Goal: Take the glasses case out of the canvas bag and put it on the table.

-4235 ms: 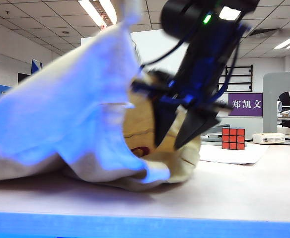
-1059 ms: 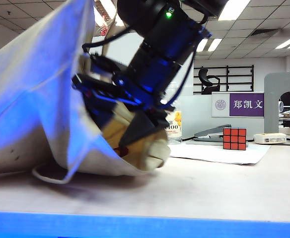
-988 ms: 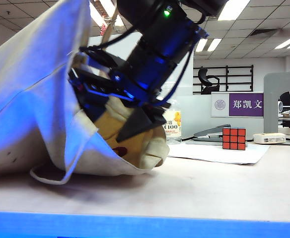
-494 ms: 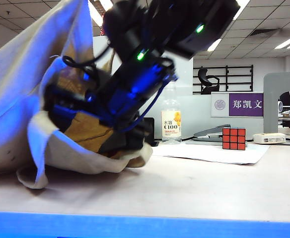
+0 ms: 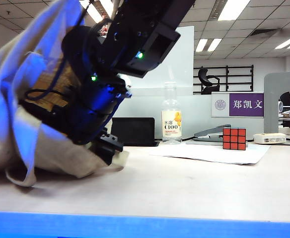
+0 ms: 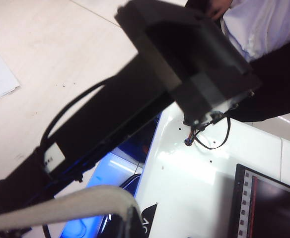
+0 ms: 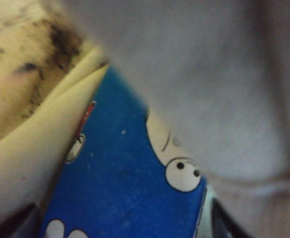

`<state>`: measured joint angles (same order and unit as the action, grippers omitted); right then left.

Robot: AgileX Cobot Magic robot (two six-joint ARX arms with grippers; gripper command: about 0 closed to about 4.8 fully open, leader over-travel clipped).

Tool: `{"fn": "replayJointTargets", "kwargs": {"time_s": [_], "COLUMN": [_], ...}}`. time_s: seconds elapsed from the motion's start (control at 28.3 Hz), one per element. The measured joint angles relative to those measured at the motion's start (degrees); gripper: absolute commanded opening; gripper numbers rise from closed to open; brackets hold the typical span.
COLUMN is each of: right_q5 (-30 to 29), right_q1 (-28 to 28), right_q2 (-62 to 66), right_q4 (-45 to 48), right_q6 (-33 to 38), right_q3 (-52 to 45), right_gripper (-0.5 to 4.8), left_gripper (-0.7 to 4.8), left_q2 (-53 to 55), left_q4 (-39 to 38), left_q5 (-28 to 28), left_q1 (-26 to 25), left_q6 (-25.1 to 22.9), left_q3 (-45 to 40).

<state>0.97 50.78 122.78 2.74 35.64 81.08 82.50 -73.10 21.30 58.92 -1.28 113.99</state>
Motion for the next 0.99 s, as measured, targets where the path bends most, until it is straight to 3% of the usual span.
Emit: {"fn": "replayJointTargets", "kwargs": {"time_s": [0.11,0.14,0.18,0.35,0.39,0.53,0.64,0.74,0.85,0.92,0.99], "right_q5": [-1.53,-1.49,-1.53,-2.21,-2.21,-1.81,-0.66,3.43,8.07,9.90,12.48], "right_q1": [-1.05,-1.05,-1.05,-1.27,-1.36,-1.44,-1.44,-1.51,-1.60,-1.57,-2.16], "right_q2": [2.78,3.56,3.69,2.05,0.63,-3.91,-9.25,-13.51,-14.38,-16.81,-20.83], "right_q4": [-9.94,-11.61,-11.87,-17.55,-21.62,-30.51,-33.07,-40.83,-49.44,-49.75,-45.99], "right_q6": [-0.39,-0.57,-0.61,-4.00,-6.88,-12.87,-17.05,-23.80,-28.17,-28.81,-27.67], "right_q3": [7.76,9.46,9.66,9.62,9.35,8.52,8.55,8.57,8.55,6.45,3.91], "right_gripper": [4.63,3.96,3.64,3.50,3.26,3.23,3.22,3.22,3.22,3.04,3.04], "left_gripper": [-0.06,-0.06,-0.06,-0.06,-0.06,-0.06,-0.06,-0.06,-0.06,-0.06,-0.06], "left_q2": [0.02,0.00,-0.26,-2.10,-2.40,-2.51,-1.90,-0.11,3.80,9.31,15.45], "left_q4": [-0.63,-1.01,-1.16,0.28,1.25,5.62,7.45,11.34,15.19,15.69,14.01], "left_q5": [-0.68,-1.05,-1.05,-3.96,-6.12,-13.33,-13.84,-15.34,-22.08,-28.17,-28.63], "left_q1": [-0.17,-0.22,-0.22,-0.11,0.04,-1.27,-10.82,-27.71,-40.87,-47.06,-54.71], "left_q6": [-0.37,-0.37,-0.37,-1.95,-3.26,-4.52,-4.52,-4.52,-4.28,-4.00,3.17], "left_q3": [-0.02,-0.04,-0.15,-0.28,0.07,0.20,0.24,0.22,0.24,0.17,-0.09]}}
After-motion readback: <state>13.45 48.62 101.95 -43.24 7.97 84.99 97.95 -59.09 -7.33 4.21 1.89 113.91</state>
